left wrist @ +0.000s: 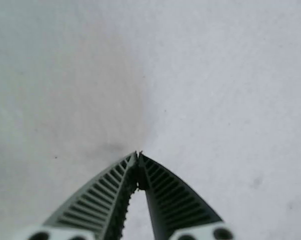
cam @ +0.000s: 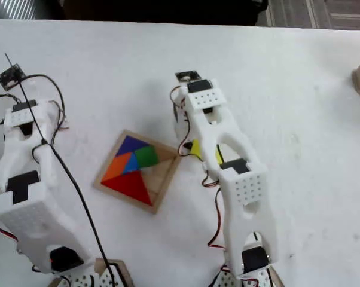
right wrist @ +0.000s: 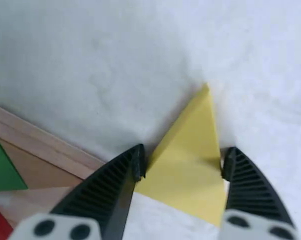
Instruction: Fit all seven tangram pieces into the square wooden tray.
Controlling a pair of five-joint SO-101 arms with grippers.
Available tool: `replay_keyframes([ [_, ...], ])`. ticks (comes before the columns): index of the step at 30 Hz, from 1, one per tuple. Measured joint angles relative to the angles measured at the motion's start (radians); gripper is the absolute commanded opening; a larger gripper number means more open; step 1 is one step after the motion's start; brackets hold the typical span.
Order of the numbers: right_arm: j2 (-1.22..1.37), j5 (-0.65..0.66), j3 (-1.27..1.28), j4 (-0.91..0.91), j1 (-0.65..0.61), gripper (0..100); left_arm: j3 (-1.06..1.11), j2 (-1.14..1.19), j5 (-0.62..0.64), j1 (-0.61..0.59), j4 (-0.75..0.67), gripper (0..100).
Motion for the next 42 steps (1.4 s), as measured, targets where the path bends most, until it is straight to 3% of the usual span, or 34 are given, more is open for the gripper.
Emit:
replay_keyframes([
  [6,0.009,0.054,-0.002,0.061,-0.003,17.3,0.000,0.000,0.000,0.000,0.000,2],
  [18,-0.052,0.157,0.138,0.068,0.018,16.9,0.000,0.000,0.000,0.000,0.000,2],
  [30,-0.512,0.160,0.776,-0.238,0.061,17.3,0.000,0.000,0.000,0.000,-0.017,2],
  [42,-0.649,0.233,0.950,-0.324,0.140,15.8,0.000,0.000,0.000,0.000,-0.018,2],
])
